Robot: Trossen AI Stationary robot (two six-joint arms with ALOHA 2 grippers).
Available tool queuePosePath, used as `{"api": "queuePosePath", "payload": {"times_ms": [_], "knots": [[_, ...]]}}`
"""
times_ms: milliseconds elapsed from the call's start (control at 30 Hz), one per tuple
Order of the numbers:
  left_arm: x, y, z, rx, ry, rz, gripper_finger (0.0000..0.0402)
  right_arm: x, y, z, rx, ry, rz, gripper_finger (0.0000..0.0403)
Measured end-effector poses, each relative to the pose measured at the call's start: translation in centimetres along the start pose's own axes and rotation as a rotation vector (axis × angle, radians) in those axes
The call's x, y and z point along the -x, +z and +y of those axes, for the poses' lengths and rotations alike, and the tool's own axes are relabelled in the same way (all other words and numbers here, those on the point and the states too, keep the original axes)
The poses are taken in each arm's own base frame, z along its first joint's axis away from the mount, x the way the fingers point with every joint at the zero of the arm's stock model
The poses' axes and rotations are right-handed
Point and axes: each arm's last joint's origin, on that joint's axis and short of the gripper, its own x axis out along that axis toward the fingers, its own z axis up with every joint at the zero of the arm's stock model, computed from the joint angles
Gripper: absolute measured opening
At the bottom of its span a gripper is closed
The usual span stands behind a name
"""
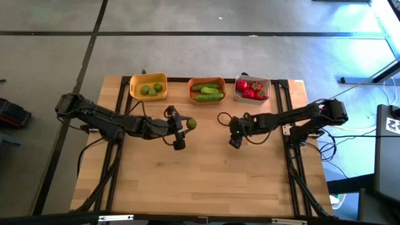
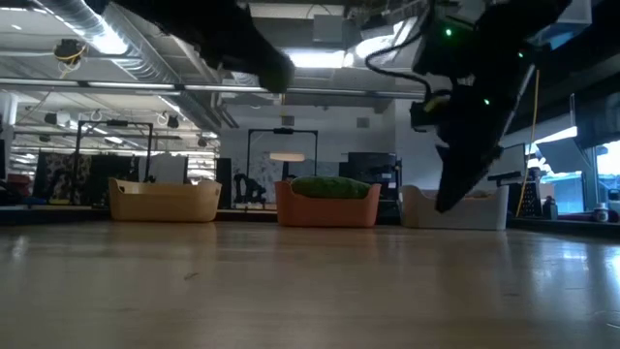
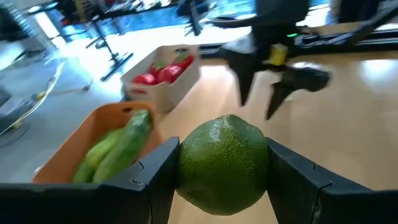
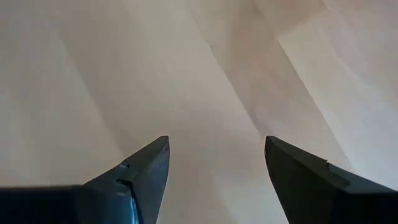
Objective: Sort produce into baskets
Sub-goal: Put the lime into the yellow bin
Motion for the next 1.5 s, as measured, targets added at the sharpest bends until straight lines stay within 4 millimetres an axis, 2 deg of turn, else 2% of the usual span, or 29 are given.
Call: {"api": "queuePosePath", "payload": {"times_ms": [167, 333, 467, 633, 900, 1133, 1333, 1500], "knots": [[-0.8, -0.8, 1.8, 0.027, 0.131, 0.076, 0.0201, -1.0, -0.9, -0.4, 0.005, -0.061, 0.006, 0.0253], [-1.5, -1.7, 4.1, 0.085, 0.325, 0.152, 0.0201, -1.7, -1.0, -0.3, -0.003, -0.047, -0.027, 0.0253], [-1.8, -2.5, 6.2, 0.095, 0.514, 0.21, 0.0201, -2.2, -1.1, -0.2, -0.002, -0.034, -0.048, 0.0253], [-2.4, -3.3, 9.1, 0.145, 0.629, 0.268, 0.0201, -2.5, -1.5, -0.4, -0.004, -0.028, -0.059, 0.0253], [-2.1, -3.7, 13.7, 0.22, 0.775, 0.297, 0.0202, -2.5, -1.5, -0.4, -0.004, -0.028, -0.06, 0.0253], [-1.9, -4.8, 18.1, 0.306, 0.868, 0.343, 0.0202, -2.4, -1.2, -0.2, -0.011, -0.015, -0.088, 0.0253], [-1.5, -6.4, 21.5, 0.428, 0.888, 0.386, 0.0202, -2.4, -1.0, -0.1, -0.012, -0.006, -0.106, 0.0253], [-1.2, -8.4, 23.7, 0.558, 0.893, 0.456, 0.0202, -2.4, -1.0, -0.1, -0.011, -0.007, -0.107, 0.0253]]}}
